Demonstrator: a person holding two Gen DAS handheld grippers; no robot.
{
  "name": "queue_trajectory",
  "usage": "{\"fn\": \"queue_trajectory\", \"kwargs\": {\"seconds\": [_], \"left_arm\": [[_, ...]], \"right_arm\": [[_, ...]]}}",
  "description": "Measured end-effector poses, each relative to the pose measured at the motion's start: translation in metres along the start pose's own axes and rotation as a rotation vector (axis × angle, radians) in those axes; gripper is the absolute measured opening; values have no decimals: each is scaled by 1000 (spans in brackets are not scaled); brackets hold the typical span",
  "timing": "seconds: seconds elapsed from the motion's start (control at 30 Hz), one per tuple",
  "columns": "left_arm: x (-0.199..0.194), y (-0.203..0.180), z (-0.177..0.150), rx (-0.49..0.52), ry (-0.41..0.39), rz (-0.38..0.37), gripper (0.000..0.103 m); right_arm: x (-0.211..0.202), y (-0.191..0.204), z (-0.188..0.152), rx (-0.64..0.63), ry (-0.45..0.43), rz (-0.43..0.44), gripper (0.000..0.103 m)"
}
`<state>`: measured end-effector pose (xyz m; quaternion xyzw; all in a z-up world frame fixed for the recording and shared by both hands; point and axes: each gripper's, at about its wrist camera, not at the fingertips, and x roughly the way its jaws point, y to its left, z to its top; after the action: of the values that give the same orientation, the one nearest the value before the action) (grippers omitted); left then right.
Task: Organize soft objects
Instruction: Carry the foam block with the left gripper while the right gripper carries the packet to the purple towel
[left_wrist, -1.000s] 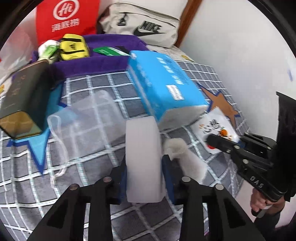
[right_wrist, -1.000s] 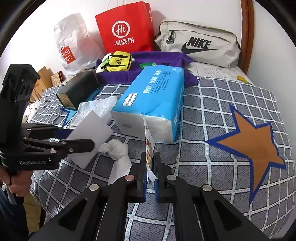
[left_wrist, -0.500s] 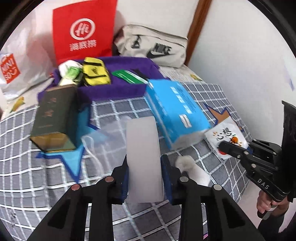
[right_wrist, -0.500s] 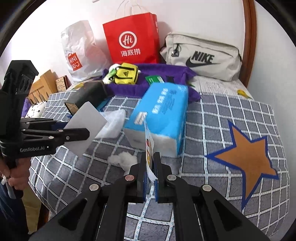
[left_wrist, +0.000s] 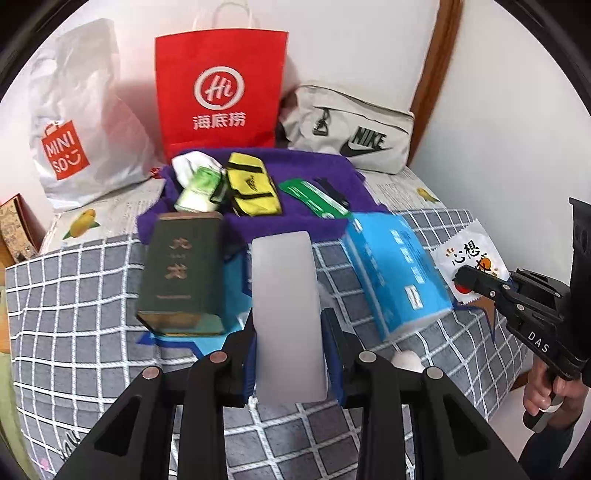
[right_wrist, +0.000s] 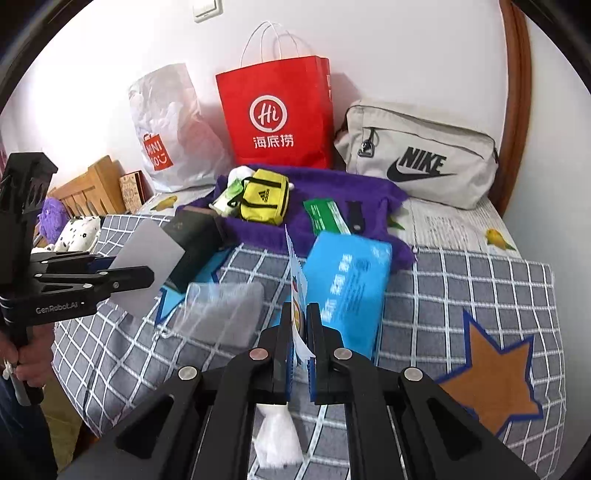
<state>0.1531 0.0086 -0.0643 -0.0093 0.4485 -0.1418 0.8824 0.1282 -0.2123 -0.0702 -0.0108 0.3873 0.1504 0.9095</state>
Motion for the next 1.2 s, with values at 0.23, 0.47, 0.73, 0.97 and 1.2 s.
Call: {"fn": "queue_trajectory", "kwargs": {"seconds": [0.23, 0.47, 0.73, 0.97, 1.2], "left_arm": [[2, 20, 18, -32, -24, 57, 30], [8, 34, 39, -47, -30, 88, 30], [19, 50, 66, -66, -31, 121, 30], [37, 61, 92, -76, -20, 136, 30], [71, 64, 118, -71, 13, 110, 30]], "right_arm": [[16, -2, 25, -6, -7, 2, 6], [29, -7, 50, -14, -17, -7, 6], [41, -17, 83, -16, -31, -12, 6], [68, -30, 106, -17, -22, -6, 6], [106, -38, 124, -41, 15, -5, 6]]}}
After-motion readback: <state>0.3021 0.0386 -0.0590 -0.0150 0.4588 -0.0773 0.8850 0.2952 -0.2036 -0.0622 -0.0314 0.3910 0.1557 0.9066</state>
